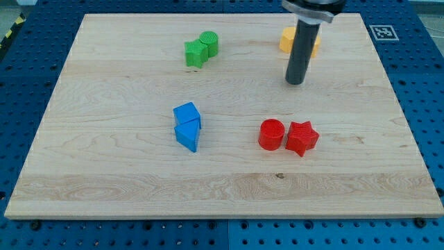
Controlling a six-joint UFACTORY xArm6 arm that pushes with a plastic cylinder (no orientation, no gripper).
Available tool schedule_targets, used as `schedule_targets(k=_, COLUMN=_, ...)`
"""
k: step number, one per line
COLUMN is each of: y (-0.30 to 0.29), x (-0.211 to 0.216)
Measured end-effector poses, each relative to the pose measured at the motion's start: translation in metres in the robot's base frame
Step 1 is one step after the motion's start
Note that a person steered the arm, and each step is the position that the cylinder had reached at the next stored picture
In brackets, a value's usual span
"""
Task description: Go near the yellow heart
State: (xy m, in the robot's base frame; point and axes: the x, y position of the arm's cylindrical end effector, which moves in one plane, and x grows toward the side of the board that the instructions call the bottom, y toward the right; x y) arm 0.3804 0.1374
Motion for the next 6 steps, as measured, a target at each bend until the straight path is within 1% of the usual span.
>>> schedule_targets(k=2, y=0.056, x=-0.036)
schedule_targets(k=3, y=0.065, x=-0.066)
schedule_targets(k=4, y=0.065, x=-0.107)
schedule_targets(k=5, y=0.065, x=-0.121)
schedule_targets(k=6, y=0.056, x=-0.121)
